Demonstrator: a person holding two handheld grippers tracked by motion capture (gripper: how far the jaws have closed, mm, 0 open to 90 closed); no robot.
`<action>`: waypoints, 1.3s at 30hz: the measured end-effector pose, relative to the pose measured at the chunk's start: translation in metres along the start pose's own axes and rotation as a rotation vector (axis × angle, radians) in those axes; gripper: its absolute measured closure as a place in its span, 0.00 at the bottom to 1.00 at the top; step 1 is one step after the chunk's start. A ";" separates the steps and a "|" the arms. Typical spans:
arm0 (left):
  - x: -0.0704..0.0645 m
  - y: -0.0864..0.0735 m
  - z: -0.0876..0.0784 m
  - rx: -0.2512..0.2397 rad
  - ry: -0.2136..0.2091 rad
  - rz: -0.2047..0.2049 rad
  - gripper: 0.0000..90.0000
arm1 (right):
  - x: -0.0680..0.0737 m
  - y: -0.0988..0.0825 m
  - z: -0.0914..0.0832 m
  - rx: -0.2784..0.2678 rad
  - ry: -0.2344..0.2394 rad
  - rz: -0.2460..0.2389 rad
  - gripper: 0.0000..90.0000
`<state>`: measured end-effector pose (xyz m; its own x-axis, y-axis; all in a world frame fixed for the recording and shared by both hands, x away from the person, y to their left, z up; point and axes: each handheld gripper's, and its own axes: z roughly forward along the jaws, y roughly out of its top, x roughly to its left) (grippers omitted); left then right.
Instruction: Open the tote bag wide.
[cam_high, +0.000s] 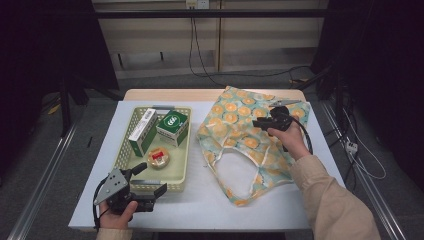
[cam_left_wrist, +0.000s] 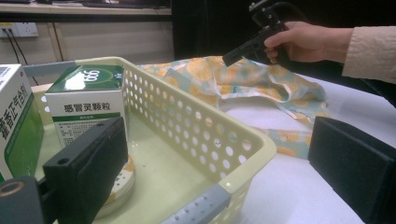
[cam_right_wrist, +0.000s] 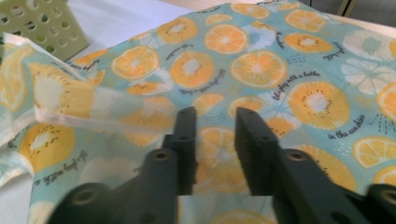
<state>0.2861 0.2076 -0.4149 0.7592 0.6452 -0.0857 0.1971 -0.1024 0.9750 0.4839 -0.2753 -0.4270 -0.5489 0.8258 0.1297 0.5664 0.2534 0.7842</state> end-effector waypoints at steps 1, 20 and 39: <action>0.000 0.000 0.000 0.000 -0.001 0.004 0.05 | 0.004 0.000 -0.002 -0.001 -0.002 -0.016 0.68; -0.003 -0.001 0.004 0.010 -0.004 0.013 0.05 | 0.091 -0.034 -0.026 0.046 0.140 -0.199 0.76; -0.003 -0.001 0.005 0.015 -0.009 0.014 0.05 | 0.084 -0.056 0.000 0.107 0.085 -0.204 0.83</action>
<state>0.2867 0.2025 -0.4169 0.7672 0.6371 -0.0741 0.1961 -0.1229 0.9728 0.4063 -0.2202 -0.4606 -0.7057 0.7079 0.0293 0.4979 0.4660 0.7314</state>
